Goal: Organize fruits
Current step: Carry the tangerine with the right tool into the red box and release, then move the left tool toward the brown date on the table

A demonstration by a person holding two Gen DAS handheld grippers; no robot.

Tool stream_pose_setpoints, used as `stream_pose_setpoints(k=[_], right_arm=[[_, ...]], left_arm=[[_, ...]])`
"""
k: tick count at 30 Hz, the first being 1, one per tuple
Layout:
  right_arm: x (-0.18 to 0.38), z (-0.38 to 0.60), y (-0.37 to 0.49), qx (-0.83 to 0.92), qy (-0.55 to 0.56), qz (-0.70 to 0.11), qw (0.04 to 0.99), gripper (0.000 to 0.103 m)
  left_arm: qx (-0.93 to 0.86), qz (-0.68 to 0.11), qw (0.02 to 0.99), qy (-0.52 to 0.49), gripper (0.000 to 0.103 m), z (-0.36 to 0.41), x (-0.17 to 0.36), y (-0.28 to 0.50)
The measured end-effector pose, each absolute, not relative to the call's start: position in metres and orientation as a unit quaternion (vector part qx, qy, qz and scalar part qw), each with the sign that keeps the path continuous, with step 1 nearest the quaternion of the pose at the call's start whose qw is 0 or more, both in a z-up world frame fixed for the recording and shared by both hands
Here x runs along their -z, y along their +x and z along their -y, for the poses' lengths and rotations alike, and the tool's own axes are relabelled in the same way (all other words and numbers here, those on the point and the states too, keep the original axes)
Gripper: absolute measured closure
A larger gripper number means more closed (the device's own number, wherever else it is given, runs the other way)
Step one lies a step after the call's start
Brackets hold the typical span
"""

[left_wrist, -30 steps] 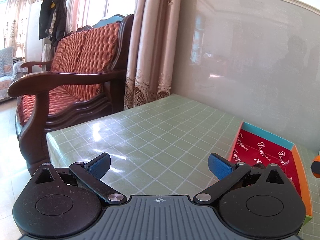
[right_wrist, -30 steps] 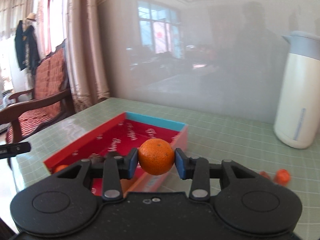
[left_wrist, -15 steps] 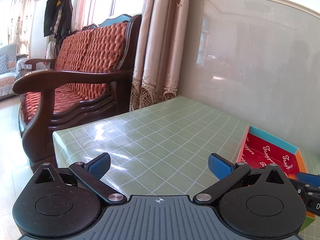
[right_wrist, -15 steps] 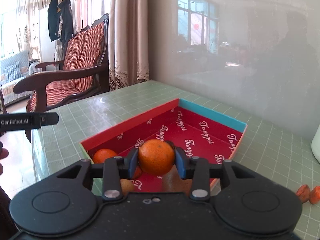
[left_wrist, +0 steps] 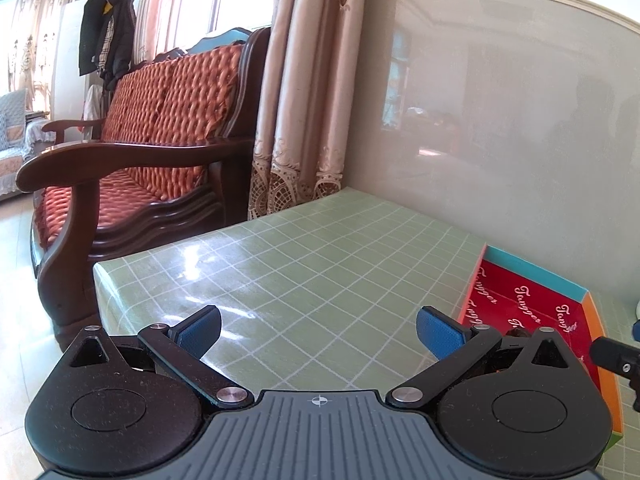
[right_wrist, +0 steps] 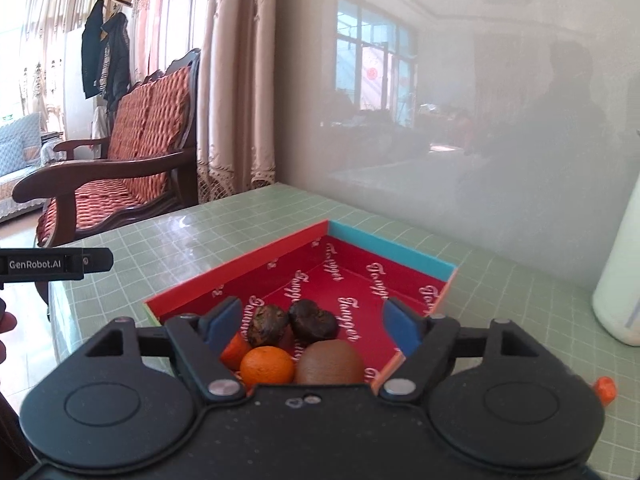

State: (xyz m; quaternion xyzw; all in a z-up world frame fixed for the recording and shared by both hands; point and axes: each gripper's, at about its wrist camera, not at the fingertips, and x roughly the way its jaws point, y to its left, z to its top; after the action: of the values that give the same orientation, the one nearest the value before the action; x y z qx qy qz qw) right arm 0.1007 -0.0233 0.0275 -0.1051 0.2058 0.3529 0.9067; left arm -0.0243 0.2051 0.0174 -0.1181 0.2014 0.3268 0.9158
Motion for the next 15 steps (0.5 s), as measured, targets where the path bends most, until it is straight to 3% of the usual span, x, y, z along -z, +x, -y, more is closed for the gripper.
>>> stream_pose_setpoints(k=[5, 15], right_arm=[[-0.029, 0.056, 0.104, -0.313, -0.088, -0.198, 0.925, 0.005], [-0.023, 0.132, 0.119, -0.214, -0.060, -0.215, 0.951, 0.000]], left_arm=[[-0.308, -0.204, 0.923, -0.104, 0.000, -0.185, -0.017, -0.013], [-0.265, -0.208, 0.938, -0.081, 0.000, -0.137, -0.017, 0.008]])
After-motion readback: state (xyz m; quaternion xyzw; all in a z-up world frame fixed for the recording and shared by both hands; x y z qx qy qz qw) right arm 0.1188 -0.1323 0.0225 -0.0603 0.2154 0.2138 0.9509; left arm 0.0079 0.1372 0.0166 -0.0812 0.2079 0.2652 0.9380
